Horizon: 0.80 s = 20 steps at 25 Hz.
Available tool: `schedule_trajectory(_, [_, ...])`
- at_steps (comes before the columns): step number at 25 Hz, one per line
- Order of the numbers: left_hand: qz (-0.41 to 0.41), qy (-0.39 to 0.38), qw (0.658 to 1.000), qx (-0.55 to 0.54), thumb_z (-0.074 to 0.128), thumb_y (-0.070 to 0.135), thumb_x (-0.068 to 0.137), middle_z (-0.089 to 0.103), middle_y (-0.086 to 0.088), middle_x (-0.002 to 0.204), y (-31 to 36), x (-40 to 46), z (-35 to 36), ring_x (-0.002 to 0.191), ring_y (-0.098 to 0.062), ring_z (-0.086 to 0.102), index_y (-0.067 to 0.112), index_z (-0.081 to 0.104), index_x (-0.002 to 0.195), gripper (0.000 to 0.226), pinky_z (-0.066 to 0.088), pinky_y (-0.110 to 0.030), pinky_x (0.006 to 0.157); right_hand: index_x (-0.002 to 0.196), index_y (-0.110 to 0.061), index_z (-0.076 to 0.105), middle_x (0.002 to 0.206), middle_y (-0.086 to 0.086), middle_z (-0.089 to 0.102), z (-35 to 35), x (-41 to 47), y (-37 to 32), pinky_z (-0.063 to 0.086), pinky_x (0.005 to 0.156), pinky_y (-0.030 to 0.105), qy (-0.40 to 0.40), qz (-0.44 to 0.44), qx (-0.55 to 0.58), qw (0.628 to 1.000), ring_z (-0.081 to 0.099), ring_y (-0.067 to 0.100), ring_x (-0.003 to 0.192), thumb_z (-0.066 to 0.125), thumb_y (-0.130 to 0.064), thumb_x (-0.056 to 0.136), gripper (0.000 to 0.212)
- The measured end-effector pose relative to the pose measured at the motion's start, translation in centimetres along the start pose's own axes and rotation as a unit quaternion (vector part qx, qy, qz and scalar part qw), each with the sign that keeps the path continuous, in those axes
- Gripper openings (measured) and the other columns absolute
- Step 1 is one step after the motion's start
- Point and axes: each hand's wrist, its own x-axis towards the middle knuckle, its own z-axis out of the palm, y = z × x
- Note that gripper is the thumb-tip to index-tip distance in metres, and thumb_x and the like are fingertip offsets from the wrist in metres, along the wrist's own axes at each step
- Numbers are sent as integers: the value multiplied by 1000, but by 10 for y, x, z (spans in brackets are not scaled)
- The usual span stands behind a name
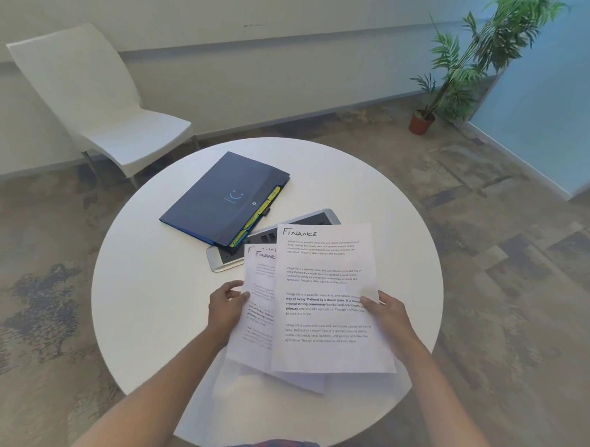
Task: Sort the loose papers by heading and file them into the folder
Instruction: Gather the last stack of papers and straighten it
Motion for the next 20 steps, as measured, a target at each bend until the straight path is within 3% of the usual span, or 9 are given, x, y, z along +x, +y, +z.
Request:
schedule_trajectory(7, [66, -58, 993, -77, 64, 1, 90, 65, -5, 78, 45, -21, -4, 67, -19, 63, 21, 66, 104, 25, 52, -30, 67, 114, -3, 71, 105, 14, 77, 29, -5, 8, 61, 70, 33, -15, 43, 41, 998, 75, 27, 85, 63, -6, 93, 22])
schedule_trajectory(11, [67, -110, 983, -129, 63, -4, 90, 71, -1, 82, 75, -31, -8, 62, -13, 69, 20, 66, 100, 26, 57, -27, 58, 120, -1, 67, 114, 18, 74, 49, -10, 11, 59, 86, 42, -48, 81, 121, 988, 72, 34, 102, 60, -7, 95, 26])
schedule_trajectory(15, [59, -190, 960, -199, 57, -7, 92, 74, -6, 94, 103, -44, -10, 68, -20, 73, 16, 62, 101, 26, 61, -31, 56, 135, 2, 57, 130, 20, 65, 73, -12, 5, 45, 108, 49, -92, 99, 185, 973, 62, 36, 122, 58, -16, 95, 44])
schedule_trajectory(20, [23, -256, 930, -264, 54, -3, 94, 73, -9, 103, 126, -58, -18, 65, -23, 74, 17, 58, 111, 26, 59, -30, 48, 137, -1, 56, 136, 22, 60, 98, -16, -10, 39, 112, 52, -160, 113, 209, 958, 54, 40, 129, 49, -19, 99, 42])
